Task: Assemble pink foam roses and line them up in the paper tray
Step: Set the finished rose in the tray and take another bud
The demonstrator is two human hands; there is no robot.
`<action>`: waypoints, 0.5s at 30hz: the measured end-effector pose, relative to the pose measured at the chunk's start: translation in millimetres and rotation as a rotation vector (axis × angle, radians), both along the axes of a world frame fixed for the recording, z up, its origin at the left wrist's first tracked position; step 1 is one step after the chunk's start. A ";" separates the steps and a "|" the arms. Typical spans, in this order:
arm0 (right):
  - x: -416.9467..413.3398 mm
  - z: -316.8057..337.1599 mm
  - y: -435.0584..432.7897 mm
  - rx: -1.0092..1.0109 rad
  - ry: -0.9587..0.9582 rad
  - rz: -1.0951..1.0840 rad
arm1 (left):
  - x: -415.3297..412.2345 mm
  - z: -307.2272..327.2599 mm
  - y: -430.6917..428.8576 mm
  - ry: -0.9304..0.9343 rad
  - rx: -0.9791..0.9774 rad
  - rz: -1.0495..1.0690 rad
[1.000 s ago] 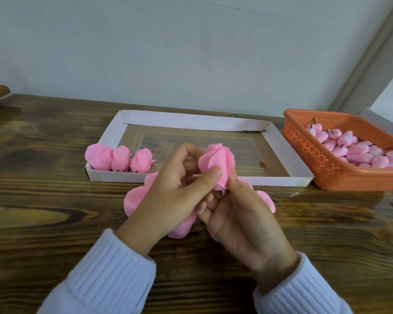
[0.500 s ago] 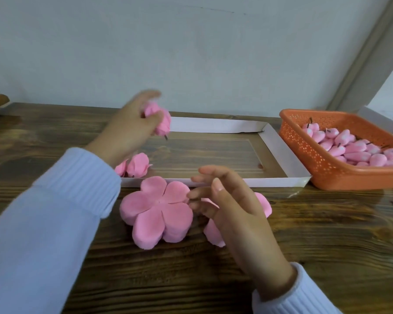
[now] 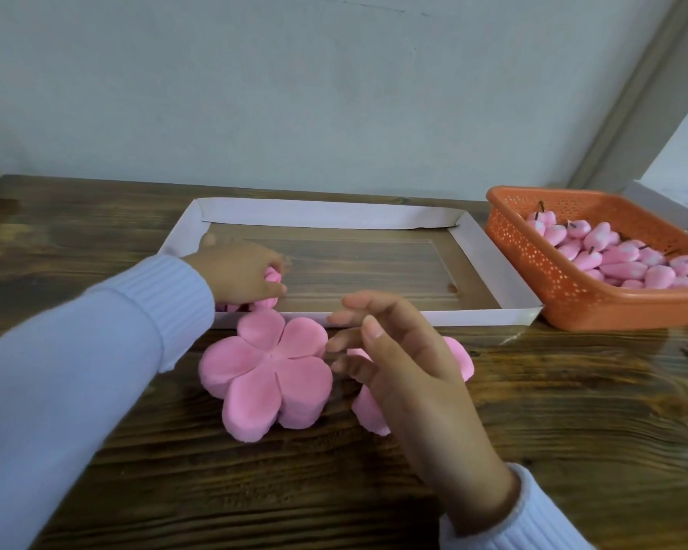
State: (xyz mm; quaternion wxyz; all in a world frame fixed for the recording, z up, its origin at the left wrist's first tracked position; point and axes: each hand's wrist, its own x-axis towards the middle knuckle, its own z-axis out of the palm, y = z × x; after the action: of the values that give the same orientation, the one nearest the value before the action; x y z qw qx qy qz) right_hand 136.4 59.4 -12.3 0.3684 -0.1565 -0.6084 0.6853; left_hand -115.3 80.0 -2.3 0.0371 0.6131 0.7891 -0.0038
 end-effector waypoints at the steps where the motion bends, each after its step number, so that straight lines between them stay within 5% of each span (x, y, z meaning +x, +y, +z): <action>1: 0.0 0.2 -0.2 0.004 -0.002 -0.001 | -1.3 0.7 -1.1 0.034 -0.007 0.016; 15: 0.9 1.9 -0.9 0.003 -0.031 -0.004 | -14.1 -8.4 -8.6 -0.135 -0.007 0.047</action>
State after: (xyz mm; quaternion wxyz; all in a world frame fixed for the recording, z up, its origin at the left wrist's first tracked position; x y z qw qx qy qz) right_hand 137.3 58.4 -10.4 0.3604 -0.1676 -0.6147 0.6813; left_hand -129.3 71.4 -10.6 0.0924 0.5930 0.7991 0.0358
